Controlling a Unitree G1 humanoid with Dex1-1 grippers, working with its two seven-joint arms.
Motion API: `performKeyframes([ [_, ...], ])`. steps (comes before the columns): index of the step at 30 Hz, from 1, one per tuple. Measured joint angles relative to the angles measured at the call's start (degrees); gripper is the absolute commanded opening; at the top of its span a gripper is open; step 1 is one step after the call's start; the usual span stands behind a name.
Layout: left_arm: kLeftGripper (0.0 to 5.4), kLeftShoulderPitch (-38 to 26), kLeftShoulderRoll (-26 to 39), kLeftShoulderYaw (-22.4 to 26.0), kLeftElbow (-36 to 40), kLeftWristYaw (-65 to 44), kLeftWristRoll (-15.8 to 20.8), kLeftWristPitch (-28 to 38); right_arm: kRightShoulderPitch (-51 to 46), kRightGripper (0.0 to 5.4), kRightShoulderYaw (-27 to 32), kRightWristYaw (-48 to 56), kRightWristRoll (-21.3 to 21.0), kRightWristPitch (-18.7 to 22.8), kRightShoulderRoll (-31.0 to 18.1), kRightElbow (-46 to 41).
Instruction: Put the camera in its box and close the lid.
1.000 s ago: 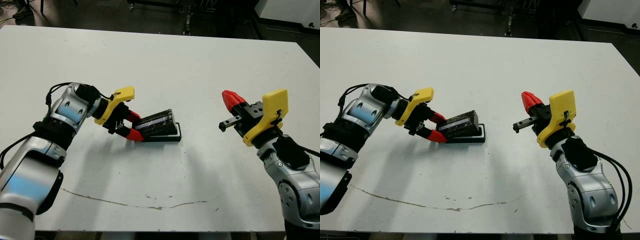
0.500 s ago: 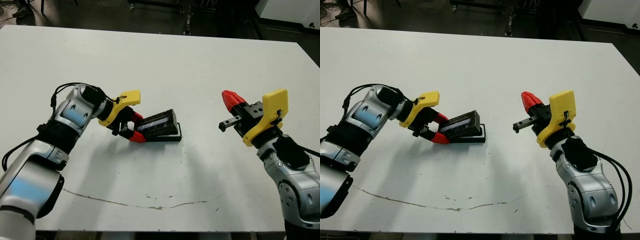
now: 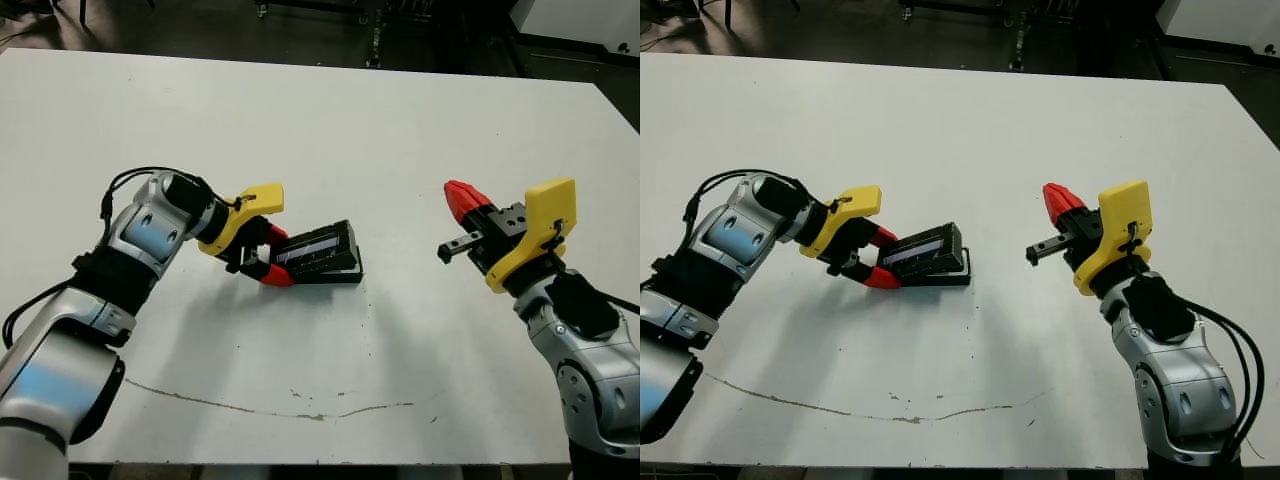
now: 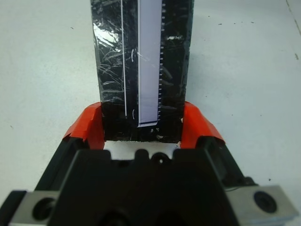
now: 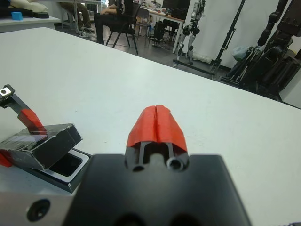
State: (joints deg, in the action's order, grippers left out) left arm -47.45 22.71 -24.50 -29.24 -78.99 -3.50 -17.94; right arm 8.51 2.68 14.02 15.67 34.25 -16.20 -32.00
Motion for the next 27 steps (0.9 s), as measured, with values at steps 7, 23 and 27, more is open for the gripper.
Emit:
performKeyframes([
  [7,3.17,-3.42,-1.57,-3.18,-2.9,-0.14,-1.92,-2.41,0.01,0.0,0.0,-0.06,0.01,0.23,-0.01,-0.11],
  [23,3.17,-8.72,-4.8,-8.24,-3.7,-0.93,-5.91,-16.09,0.02,0.0,0.22,-0.06,0.43,0.7,0.0,-0.28],
  [27,3.17,-8.42,-4.71,-8.48,-2.67,-0.56,-6.17,-16.44,0.02,0.0,0.23,-0.05,0.43,0.7,0.0,-0.27],
])
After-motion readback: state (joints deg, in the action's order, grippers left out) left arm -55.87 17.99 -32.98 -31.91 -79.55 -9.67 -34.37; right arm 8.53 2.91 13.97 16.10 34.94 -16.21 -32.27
